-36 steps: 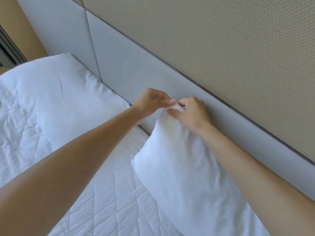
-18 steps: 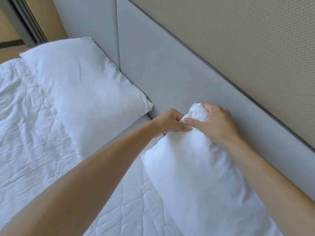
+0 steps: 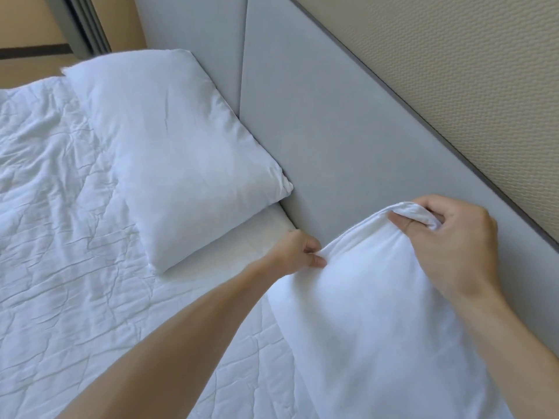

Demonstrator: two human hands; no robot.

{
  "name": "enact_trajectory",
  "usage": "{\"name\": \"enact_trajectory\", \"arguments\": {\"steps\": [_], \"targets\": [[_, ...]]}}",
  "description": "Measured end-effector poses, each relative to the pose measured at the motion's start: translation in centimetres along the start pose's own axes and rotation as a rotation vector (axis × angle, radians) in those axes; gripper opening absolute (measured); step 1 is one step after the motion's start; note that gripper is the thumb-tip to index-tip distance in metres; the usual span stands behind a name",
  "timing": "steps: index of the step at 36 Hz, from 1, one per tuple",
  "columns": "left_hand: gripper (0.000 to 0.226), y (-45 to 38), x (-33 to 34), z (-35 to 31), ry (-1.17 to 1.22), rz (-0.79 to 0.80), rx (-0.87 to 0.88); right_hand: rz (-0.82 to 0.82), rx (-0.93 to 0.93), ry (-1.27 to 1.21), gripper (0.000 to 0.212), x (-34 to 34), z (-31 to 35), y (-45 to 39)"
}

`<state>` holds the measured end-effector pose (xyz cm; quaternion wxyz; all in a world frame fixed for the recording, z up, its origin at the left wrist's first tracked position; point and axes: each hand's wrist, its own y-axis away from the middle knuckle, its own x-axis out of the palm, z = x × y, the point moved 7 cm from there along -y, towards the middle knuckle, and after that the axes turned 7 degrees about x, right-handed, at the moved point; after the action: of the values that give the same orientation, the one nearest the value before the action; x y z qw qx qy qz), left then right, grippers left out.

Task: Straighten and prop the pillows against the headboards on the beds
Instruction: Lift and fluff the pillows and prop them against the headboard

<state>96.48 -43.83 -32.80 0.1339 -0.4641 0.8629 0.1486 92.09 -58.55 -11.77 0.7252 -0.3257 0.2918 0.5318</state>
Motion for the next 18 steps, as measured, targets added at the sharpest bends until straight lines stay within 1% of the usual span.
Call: {"name": "enact_trajectory", "arguments": {"steps": [2,5,7,9,11,15,18], "targets": [[0.041,0.2,-0.1,0.8,0.044,-0.1,-0.035,-0.009,0.001,0.002,0.018,-0.2,0.0,-0.2],[0.039,0.3,-0.2,1.4,0.098,-0.188,-0.053,-0.027,0.022,-0.022,0.017,-0.3,-0.4,-0.5],[0.034,0.1,-0.1,1.9,0.098,-0.175,-0.064,-0.043,0.07,-0.065,0.015,-0.2,-1.1,-0.7],[0.021,0.0,0.4,2.8,0.105,-0.131,-0.095,-0.043,0.118,-0.105,0.008,0.1,-1.7,-0.9],[0.016,0.2,1.0,3.9,0.147,-0.096,-0.107,-0.028,0.138,-0.127,0.011,0.4,-1.8,-1.1],[0.006,1.1,1.4,6.6,0.197,-0.129,-0.165,-0.01,0.139,-0.123,0.01,0.8,-1.8,-1.6],[0.018,1.9,1.4,8.0,0.179,-0.201,-0.217,0.012,0.117,-0.048,0.021,1.0,-1.8,-1.7]]}}
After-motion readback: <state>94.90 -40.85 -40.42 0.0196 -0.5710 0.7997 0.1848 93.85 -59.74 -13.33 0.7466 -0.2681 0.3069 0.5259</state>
